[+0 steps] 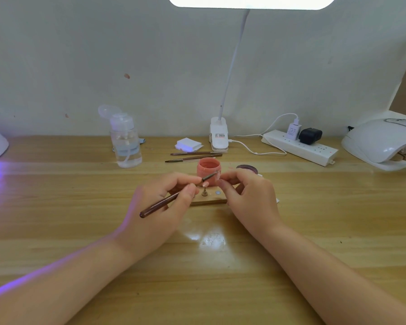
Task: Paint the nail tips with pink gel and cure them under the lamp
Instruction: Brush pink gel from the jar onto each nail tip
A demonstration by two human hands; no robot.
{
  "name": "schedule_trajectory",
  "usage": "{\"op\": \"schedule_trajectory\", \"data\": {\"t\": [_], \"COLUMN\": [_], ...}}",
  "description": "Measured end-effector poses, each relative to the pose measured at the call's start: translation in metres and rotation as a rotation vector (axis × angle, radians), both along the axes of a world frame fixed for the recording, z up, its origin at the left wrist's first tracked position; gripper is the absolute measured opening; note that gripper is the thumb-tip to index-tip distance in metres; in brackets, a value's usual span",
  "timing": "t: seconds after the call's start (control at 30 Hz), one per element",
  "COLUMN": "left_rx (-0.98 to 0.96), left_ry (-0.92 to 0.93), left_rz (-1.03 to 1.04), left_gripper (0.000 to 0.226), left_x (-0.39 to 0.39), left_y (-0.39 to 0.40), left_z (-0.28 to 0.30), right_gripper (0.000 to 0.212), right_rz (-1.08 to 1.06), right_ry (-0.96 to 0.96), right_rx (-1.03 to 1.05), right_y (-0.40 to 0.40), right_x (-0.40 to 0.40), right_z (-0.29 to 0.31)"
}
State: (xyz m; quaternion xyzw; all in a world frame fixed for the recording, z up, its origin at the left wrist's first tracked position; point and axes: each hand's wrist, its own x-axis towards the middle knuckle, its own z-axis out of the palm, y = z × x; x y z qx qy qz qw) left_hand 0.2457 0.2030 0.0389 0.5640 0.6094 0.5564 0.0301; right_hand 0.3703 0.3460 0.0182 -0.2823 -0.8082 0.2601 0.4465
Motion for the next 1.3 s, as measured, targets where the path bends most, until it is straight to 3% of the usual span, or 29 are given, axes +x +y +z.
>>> {"op": "schedule_trajectory", "data": {"t": [0.13, 0.3, 0.47, 0.67, 1.3], "left_rx": [0.040, 0.060, 0.046, 0.054, 0.052], "left_ry": [-0.015, -0.159, -0.078, -0.202, -0.101], "left_rz": [-0.030, -0.019, -0.050, -0.010, -0.024], "left_gripper": [0.021, 0.015, 0.016, 0.017, 0.012], "left_x": [0.0000, 0.0020, 0.0007, 0.0009, 0.0024], "left_y": [-0.0026, 0.0007, -0.0013, 0.0033, -0.0003], "left_z": [0.0004, -0.0004, -0.0005, -0.0017, -0.0018], "right_gripper": [0.006, 0.008, 0.009, 0.009, 0.008], "right_rz": [-0.003, 0.016, 0.013, 0.028, -0.004], "right_ry": [0.012, 0.020, 0.022, 0.021, -0.003], "right_rx": [0.003, -0.006, -0.007, -0.018, 0.002], "right_y": [0.0003, 0.0003, 0.0006, 0.0002, -0.0005], "right_x": [-0.0002, -0.0013, -0.0007, -0.0010, -0.0003], "right_z": [-0.0006, -0.0012, -0.0013, -0.0005, -0.0008]}}
